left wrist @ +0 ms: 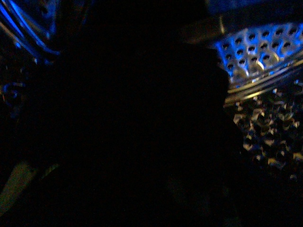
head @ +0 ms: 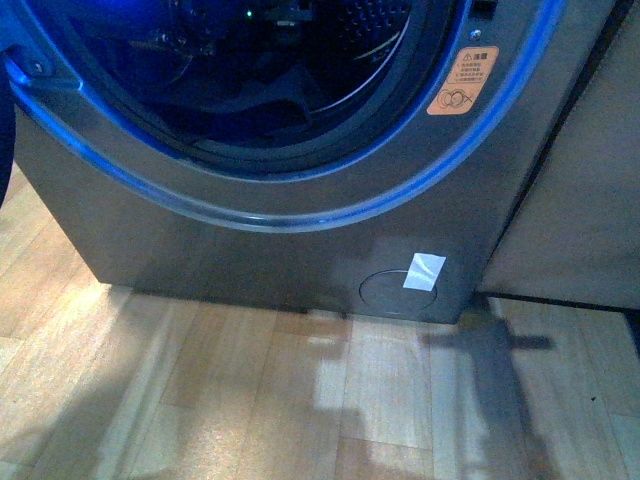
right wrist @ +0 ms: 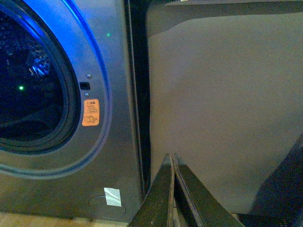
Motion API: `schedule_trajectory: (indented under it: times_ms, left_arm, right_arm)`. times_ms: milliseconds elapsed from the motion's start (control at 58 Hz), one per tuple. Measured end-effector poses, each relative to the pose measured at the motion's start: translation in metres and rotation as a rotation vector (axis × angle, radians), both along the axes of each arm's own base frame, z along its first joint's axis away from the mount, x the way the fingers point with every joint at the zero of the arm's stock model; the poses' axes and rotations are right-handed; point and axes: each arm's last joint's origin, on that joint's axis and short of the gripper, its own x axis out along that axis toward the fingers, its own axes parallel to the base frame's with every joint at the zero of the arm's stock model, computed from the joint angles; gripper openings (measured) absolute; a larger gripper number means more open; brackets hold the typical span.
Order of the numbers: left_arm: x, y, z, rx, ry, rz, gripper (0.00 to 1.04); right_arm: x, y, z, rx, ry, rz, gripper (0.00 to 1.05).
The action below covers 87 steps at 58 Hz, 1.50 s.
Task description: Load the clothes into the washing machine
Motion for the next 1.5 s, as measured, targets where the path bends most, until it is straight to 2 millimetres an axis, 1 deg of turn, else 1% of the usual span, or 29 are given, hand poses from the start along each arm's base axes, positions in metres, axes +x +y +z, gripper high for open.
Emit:
schedule_trajectory:
  times_ms: [52, 103, 155, 190, 241, 276, 379, 517, 586, 603, 690, 776, 897, 1069, 1103, 1121, 1138, 1155, 1172, 1190, 1207, 1241, 1276, 1345, 1362, 1397, 1466, 1500]
  left_arm:
    - [-0.008, -0.001, -0.004, -0.009, 0.017, -0.011, 0.79]
    - [-0.014, -0.001, -0.003, -0.013, 0.020, -0.023, 0.86]
    - [-0.024, -0.001, 0.002, -0.018, 0.017, -0.032, 0.96]
    - [-0.029, -0.001, 0.005, -0.026, 0.013, -0.043, 1.00]
    - [-0.036, -0.001, 0.010, -0.029, 0.007, -0.053, 0.99]
    - [-0.044, -0.002, 0.015, -0.031, -0.002, -0.056, 0.98]
    - [-0.067, -0.005, 0.026, -0.044, -0.019, -0.091, 0.98]
    - [-0.098, -0.010, 0.030, -0.060, -0.005, -0.131, 0.98]
    - [-0.121, -0.013, 0.029, -0.070, 0.018, -0.152, 0.98]
    - [-0.130, -0.014, 0.028, -0.074, 0.030, -0.162, 0.98]
    - [-0.163, -0.014, 0.032, -0.080, 0.047, -0.186, 0.98]
    - [-0.191, -0.011, 0.042, -0.082, 0.037, -0.206, 0.98]
    - [-0.221, -0.005, 0.056, -0.080, 0.027, -0.230, 0.98]
    - [-0.270, 0.005, 0.077, -0.076, -0.001, -0.259, 0.98]
    - [-0.284, 0.007, 0.082, -0.071, -0.010, -0.270, 0.98]
    - [-0.294, 0.009, 0.087, -0.068, -0.021, -0.277, 0.98]
    - [-0.302, 0.009, 0.090, -0.052, -0.045, -0.257, 0.97]
    - [-0.313, 0.012, 0.096, -0.040, -0.105, -0.174, 0.92]
    - [-0.321, 0.015, 0.098, -0.032, -0.140, -0.122, 0.88]
    - [-0.333, 0.022, 0.102, -0.027, -0.181, -0.052, 0.83]
    - [-0.340, 0.026, 0.104, -0.023, -0.200, -0.013, 0.79]
    - [-0.355, 0.039, 0.107, -0.023, -0.235, 0.045, 0.70]
    - [-0.365, 0.050, 0.104, -0.020, -0.244, 0.073, 0.61]
    - [-0.375, 0.061, 0.094, -0.011, -0.225, 0.087, 0.50]
    - [-0.377, 0.063, 0.091, -0.009, -0.220, 0.085, 0.47]
    - [-0.382, 0.067, 0.087, -0.005, -0.212, 0.078, 0.41]
    - [-0.390, 0.072, 0.083, -0.004, -0.211, 0.068, 0.30]
    - [-0.396, 0.077, 0.081, -0.002, -0.215, 0.068, 0.22]
  right_arm:
    - [0.000, 0.000, 0.000, 0.000, 0.000, 0.000, 0.02]
    - [0.000, 0.000, 0.000, 0.000, 0.000, 0.000, 0.02]
    - [0.000, 0.000, 0.000, 0.000, 0.000, 0.000, 0.02]
    - [0.000, 0.000, 0.000, 0.000, 0.000, 0.000, 0.02]
    - [0.000, 0.000, 0.000, 0.000, 0.001, 0.000, 0.02]
    - [0.000, 0.000, 0.000, 0.000, 0.000, 0.000, 0.02]
    - [0.000, 0.000, 0.000, 0.000, 0.001, 0.000, 0.02]
    - [0.000, 0.000, 0.000, 0.000, 0.001, 0.000, 0.02]
    - [0.000, 0.000, 0.000, 0.000, 0.001, 0.000, 0.02]
    - [0.000, 0.000, 0.000, 0.000, 0.001, 0.000, 0.02]
    - [0.000, 0.000, 0.000, 0.000, 0.001, 0.000, 0.02]
    - [0.000, 0.000, 0.000, 0.000, 0.001, 0.000, 0.02]
    - [0.000, 0.000, 0.000, 0.000, 0.001, 0.000, 0.02]
    - [0.000, 0.000, 0.000, 0.000, 0.001, 0.000, 0.02]
    - [0.000, 0.000, 0.000, 0.000, 0.001, 0.000, 0.02]
    - [0.000, 0.000, 0.000, 0.000, 0.001, 0.000, 0.02]
    - [0.000, 0.000, 0.000, 0.000, 0.001, 0.000, 0.02]
    - [0.000, 0.000, 0.000, -0.001, 0.001, 0.000, 0.03]
    - [0.000, 0.000, 0.000, -0.001, 0.001, 0.000, 0.06]
    - [0.000, 0.000, 0.000, -0.001, 0.001, 0.000, 0.11]
    - [0.000, 0.000, 0.000, -0.001, 0.001, 0.000, 0.15]
    - [0.000, 0.000, 0.000, 0.000, 0.001, -0.001, 0.24]
    - [0.000, 0.000, 0.000, -0.001, 0.001, -0.001, 0.32]
    - [0.000, 0.000, 0.000, -0.001, 0.001, 0.000, 0.45]
    - [0.000, 0.000, 0.000, -0.001, 0.001, 0.000, 0.47]
    - [0.000, 0.000, 0.000, -0.001, 0.001, 0.000, 0.54]
    - [0.000, 0.000, 0.000, 0.000, 0.001, 0.000, 0.64]
    - [0.000, 0.000, 0.000, -0.001, 0.001, 0.000, 0.71]
